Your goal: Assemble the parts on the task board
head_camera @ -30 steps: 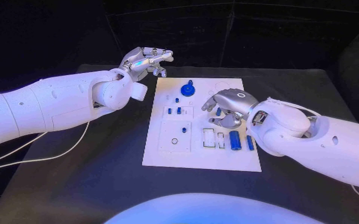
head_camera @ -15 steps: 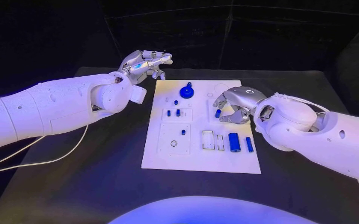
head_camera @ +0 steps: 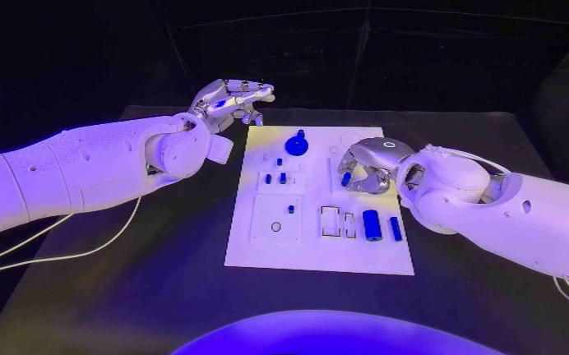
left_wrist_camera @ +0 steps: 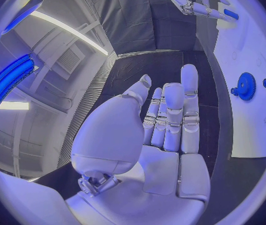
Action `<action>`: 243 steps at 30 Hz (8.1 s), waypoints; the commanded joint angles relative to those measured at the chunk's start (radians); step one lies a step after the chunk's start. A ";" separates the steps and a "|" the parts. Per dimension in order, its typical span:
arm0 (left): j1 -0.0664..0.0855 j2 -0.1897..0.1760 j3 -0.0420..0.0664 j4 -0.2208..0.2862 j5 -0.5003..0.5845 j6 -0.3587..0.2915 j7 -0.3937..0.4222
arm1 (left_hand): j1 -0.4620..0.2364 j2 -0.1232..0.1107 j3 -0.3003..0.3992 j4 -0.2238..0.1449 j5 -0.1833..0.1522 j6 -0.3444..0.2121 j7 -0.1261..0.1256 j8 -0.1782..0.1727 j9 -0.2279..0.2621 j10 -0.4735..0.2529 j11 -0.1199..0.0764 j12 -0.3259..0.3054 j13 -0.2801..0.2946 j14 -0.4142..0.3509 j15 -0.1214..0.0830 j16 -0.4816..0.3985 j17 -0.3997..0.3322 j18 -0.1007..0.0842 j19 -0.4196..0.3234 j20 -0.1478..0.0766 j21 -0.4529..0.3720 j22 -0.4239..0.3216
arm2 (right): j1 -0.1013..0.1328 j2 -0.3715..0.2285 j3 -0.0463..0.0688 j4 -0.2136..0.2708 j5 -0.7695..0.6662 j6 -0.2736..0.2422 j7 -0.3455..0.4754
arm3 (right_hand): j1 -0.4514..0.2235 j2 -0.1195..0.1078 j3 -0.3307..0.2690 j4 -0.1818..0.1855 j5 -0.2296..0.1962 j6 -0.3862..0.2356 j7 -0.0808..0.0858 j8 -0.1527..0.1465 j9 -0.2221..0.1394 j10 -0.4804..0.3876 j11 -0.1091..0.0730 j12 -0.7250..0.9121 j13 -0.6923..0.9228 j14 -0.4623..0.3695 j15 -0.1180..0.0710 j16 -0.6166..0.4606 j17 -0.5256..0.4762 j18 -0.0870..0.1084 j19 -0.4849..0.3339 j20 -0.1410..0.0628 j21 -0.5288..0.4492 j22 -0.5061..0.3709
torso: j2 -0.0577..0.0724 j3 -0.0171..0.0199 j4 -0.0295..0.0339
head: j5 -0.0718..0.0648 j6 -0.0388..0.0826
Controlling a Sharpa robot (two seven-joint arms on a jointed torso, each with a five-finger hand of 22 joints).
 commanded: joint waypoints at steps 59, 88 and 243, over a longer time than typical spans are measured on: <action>0.002 0.014 0.001 -0.004 -0.002 0.016 0.001 | 0.023 0.012 0.008 -0.013 0.004 -0.008 0.001 0.010 -0.001 -0.011 0.003 0.007 -0.003 -0.008 -0.003 -0.004 -0.002 0.006 0.000 -0.002 -0.008 -0.004 | -0.012 0.159 0.034 0.104 0.107 -0.080 0.144 | 0.058 0.026 0.203 -0.074 -0.032 0.136 0.008 0.006 -0.004 0.178 -0.019 -0.015 0.009 0.025 -0.021 0.080 0.115 -0.015 0.063 -0.021 0.078 0.103 | 0.001 -0.0016 0.0025 | 0.028 -0.019; 0.002 0.026 0.001 -0.010 -0.003 0.017 0.001 | 0.023 0.014 0.009 -0.013 0.004 -0.009 0.001 0.011 -0.001 -0.011 0.003 0.008 -0.003 -0.008 -0.003 -0.004 -0.003 0.006 0.001 -0.002 -0.008 -0.004 | -0.063 0.237 -0.026 0.008 0.043 0.026 0.163 | 0.055 0.023 0.206 -0.078 -0.028 0.135 0.009 0.003 -0.005 0.176 -0.018 -0.019 0.009 0.025 -0.020 0.080 0.114 -0.015 0.062 -0.020 0.078 0.103 | -0.001 -0.0003 -0.0004 | 0.052 -0.029; 0.002 -0.001 -0.001 0.001 -0.002 0.038 -0.012 | 0.013 0.012 0.002 -0.009 0.002 -0.012 0.002 0.016 -0.001 -0.015 0.004 0.014 -0.003 -0.010 -0.001 -0.001 -0.007 0.005 0.003 -0.001 -0.013 -0.008 | -0.108 -0.192 -0.058 0.283 0.293 -0.334 -0.296 | -0.125 0.121 -0.482 0.276 0.313 0.098 -0.083 0.283 0.137 0.426 -0.109 1.241 1.311 0.052 -0.090 0.194 0.284 -0.072 0.219 -0.082 0.228 0.333 | -0.014 -0.0110 -0.0195 | -0.040 0.007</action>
